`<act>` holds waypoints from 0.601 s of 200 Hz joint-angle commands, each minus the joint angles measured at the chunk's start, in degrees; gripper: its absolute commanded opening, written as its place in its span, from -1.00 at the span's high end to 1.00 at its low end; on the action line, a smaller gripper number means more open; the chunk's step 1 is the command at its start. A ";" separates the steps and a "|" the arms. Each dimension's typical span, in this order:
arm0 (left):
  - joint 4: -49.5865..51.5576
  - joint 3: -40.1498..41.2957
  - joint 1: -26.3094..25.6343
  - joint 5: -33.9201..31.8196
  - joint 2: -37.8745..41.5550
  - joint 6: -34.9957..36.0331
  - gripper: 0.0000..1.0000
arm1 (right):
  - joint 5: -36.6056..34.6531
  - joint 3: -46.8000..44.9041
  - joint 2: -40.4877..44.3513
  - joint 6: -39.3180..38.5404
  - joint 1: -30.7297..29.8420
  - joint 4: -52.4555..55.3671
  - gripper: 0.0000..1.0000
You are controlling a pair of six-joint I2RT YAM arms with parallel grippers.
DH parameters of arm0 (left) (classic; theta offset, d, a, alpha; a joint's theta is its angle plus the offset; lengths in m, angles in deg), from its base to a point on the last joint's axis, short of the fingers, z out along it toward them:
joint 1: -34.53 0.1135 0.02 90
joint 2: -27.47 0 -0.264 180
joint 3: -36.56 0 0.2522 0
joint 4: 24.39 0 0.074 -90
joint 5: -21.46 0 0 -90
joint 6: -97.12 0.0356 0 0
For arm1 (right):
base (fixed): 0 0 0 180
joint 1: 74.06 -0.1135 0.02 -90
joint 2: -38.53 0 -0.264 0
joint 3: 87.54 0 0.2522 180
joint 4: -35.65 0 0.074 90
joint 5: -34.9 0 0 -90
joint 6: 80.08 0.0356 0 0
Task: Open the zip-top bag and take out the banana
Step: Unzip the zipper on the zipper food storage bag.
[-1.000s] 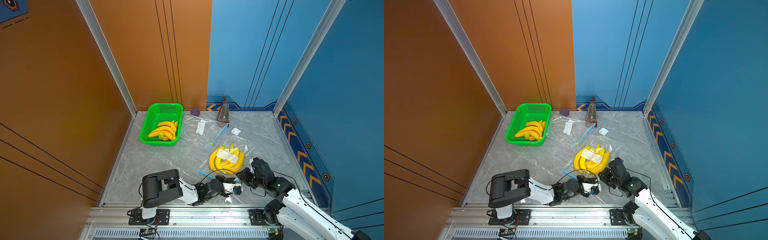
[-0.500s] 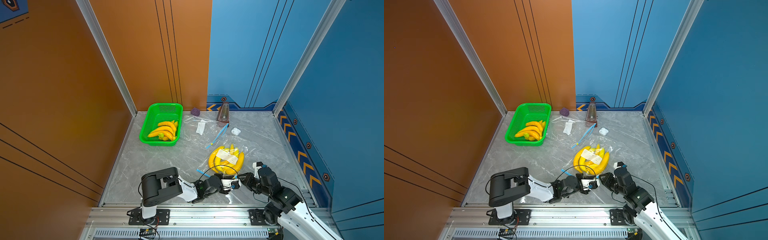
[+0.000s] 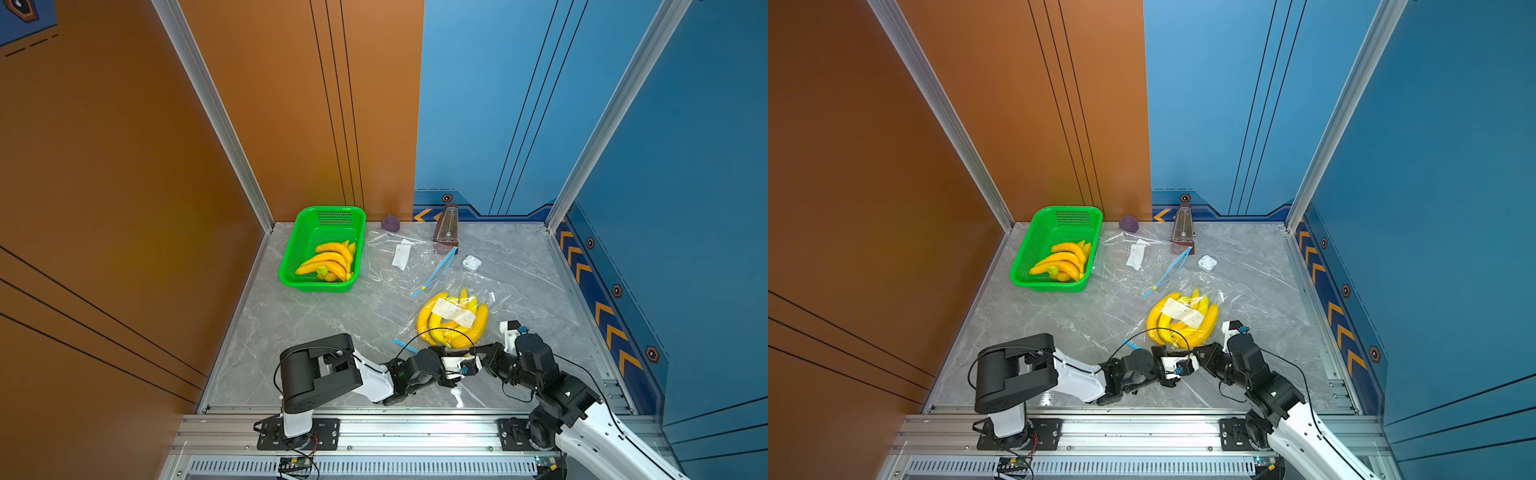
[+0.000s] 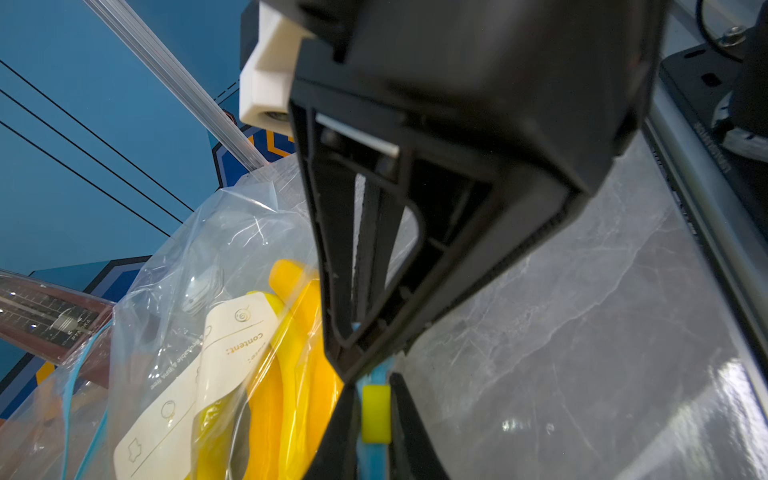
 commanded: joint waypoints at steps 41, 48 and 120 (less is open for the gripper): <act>-1.24 0.90 0.57 -0.72 2.18 0.03 0.14 | -2.82 1.08 -0.15 1.09 -0.48 4.34 0.96; -1.24 0.91 0.47 -0.67 2.31 0.26 0.11 | -3.12 1.19 -0.18 1.64 -0.47 4.50 0.96; -1.24 0.21 -1.08 -0.35 0.78 2.37 0.31 | -4.90 3.72 -1.32 4.90 -0.73 5.12 0.97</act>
